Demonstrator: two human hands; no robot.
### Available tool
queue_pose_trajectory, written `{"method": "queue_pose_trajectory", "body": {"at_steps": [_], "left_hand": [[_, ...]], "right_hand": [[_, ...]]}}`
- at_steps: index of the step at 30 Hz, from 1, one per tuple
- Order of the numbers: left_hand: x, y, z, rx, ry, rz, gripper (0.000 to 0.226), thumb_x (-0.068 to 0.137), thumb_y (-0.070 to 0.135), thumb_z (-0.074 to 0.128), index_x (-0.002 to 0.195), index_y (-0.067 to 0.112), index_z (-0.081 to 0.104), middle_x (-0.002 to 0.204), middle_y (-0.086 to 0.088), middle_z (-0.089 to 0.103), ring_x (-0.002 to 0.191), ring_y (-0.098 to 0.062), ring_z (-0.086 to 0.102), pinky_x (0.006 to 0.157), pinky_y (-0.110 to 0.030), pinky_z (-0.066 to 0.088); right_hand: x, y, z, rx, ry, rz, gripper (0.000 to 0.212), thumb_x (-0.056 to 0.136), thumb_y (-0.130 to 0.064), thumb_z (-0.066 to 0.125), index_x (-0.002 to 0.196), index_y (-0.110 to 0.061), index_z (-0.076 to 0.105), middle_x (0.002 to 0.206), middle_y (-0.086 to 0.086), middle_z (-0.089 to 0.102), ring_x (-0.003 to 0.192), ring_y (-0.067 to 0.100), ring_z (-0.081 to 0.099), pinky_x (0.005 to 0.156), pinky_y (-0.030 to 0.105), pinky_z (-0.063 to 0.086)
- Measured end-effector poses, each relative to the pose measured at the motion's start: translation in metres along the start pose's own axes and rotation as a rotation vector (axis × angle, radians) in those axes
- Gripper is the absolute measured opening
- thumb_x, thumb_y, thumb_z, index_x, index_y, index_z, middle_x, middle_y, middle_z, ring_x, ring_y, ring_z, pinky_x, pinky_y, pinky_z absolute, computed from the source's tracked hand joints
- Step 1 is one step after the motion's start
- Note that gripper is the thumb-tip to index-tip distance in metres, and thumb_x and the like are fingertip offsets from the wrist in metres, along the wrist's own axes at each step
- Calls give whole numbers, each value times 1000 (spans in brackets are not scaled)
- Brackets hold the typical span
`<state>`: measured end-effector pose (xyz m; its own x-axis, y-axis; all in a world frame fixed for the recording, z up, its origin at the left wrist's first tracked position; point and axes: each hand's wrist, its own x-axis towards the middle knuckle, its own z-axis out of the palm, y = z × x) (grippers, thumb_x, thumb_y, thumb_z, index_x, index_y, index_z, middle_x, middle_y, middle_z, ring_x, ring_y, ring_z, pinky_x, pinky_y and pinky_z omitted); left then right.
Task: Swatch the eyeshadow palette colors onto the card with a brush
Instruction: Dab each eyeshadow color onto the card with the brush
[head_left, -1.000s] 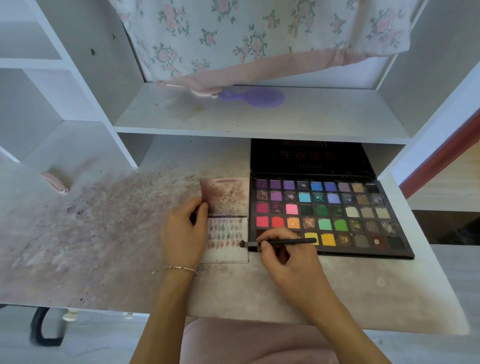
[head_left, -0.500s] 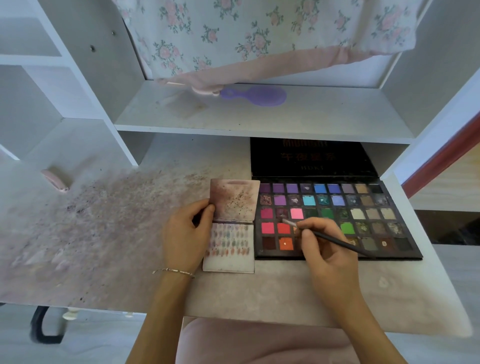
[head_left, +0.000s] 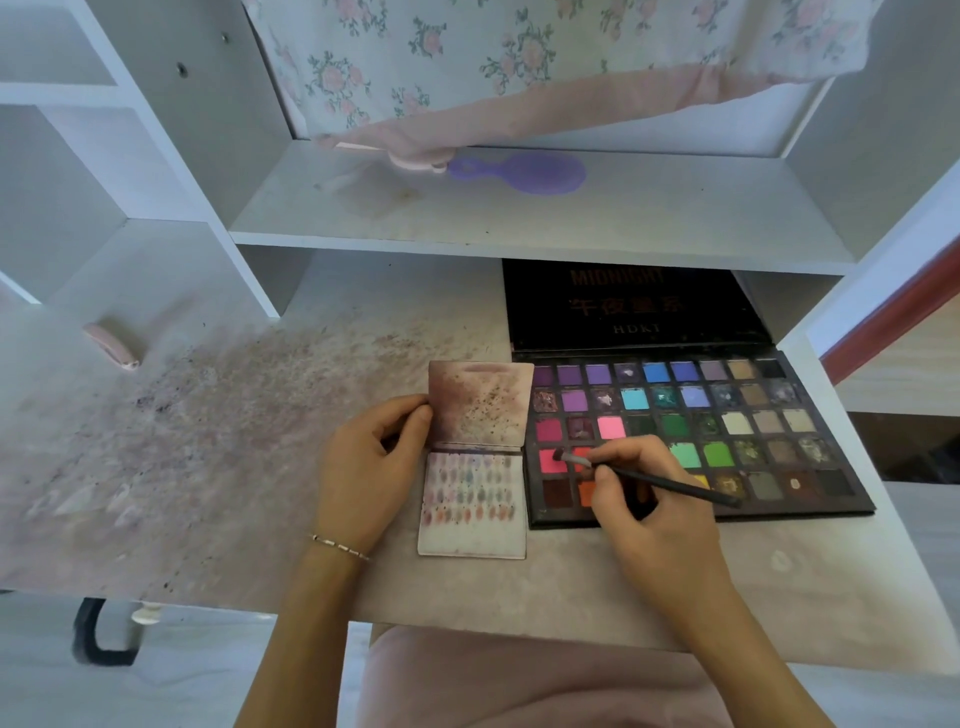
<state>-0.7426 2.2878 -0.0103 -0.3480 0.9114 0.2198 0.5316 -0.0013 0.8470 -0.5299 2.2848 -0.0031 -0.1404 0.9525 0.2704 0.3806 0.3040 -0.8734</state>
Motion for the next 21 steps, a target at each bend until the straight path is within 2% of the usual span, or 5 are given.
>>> {"method": "queue_pose_trajectory", "body": {"at_steps": [3, 7, 11, 14, 21], "left_hand": [[0, 0, 1, 58, -9, 38, 16, 86, 12, 57, 93, 15, 71, 80, 29, 58, 75, 7, 57, 68, -1, 40], [0, -1, 1, 62, -3, 35, 17, 86, 12, 57, 95, 14, 71, 80, 30, 57, 77, 7, 56, 69, -3, 40], [0, 1, 1, 67, 0, 43, 16, 86, 12, 58, 94, 15, 71, 78, 31, 56, 76, 6, 55, 71, -14, 43], [0, 0, 1, 64, 5, 36, 17, 86, 13, 58, 97, 15, 71, 82, 27, 58, 77, 5, 55, 73, -15, 43], [0, -1, 2, 77, 21, 41, 16, 85, 13, 59, 96, 16, 72, 78, 31, 55, 74, 2, 54, 72, -16, 43]], "right_hand": [[0, 1, 0, -37, -21, -2, 32, 82, -1, 59, 79, -32, 56, 74, -10, 59, 73, 6, 56, 61, 13, 45], [1, 2, 2, -126, -33, -30, 18, 79, -10, 55, 78, -28, 56, 73, -15, 57, 75, 4, 54, 62, 10, 41], [1, 2, 0, -85, -14, -2, 28, 80, -5, 57, 75, -32, 55, 71, -13, 57, 74, 7, 55, 60, 9, 42], [2, 0, 1, -97, -36, -15, 17, 76, -15, 52, 77, -32, 55, 73, -14, 57, 75, 4, 54, 63, 9, 42], [2, -4, 1, 8, 41, -29, 22, 77, -13, 53, 76, -35, 54, 69, -9, 58, 68, 5, 55, 57, 8, 41]]}}
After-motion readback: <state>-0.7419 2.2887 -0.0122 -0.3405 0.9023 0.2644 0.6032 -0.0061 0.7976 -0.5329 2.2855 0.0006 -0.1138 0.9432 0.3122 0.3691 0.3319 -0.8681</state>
